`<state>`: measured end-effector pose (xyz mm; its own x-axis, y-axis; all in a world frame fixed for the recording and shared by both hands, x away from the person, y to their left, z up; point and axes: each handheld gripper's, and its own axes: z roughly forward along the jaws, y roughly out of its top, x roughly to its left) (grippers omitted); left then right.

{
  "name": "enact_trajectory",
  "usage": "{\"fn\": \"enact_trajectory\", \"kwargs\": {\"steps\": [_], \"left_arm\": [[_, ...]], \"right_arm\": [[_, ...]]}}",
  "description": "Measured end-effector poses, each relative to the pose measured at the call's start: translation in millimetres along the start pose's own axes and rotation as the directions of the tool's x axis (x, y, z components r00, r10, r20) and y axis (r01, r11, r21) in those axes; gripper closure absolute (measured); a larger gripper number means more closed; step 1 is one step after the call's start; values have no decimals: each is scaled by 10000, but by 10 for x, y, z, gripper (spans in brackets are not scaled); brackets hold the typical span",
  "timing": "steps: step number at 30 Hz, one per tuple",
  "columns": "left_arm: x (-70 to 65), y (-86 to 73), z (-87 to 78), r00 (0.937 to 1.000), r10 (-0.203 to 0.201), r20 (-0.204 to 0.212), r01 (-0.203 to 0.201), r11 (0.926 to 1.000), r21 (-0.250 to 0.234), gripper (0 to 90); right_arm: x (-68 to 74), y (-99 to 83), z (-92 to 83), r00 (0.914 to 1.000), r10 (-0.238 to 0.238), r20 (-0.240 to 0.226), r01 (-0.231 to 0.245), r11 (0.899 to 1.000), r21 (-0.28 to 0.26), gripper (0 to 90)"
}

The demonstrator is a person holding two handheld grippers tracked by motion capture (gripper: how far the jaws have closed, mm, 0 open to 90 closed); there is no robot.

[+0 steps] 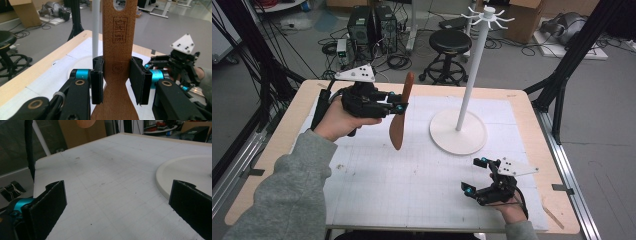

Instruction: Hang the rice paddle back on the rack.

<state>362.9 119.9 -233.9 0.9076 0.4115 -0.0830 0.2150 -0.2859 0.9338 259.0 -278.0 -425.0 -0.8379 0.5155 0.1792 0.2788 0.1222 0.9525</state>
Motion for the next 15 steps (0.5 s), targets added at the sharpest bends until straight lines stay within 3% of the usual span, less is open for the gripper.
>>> {"fn": "enact_trajectory", "kwargs": {"steps": [15], "left_arm": [[22, 267, 136, 9998, 190, -23, -190, 9996, -185, 651]], "right_arm": [[-4, -5, 11, 9999, 107, -85, -107, 9999, 91, 0]]}}
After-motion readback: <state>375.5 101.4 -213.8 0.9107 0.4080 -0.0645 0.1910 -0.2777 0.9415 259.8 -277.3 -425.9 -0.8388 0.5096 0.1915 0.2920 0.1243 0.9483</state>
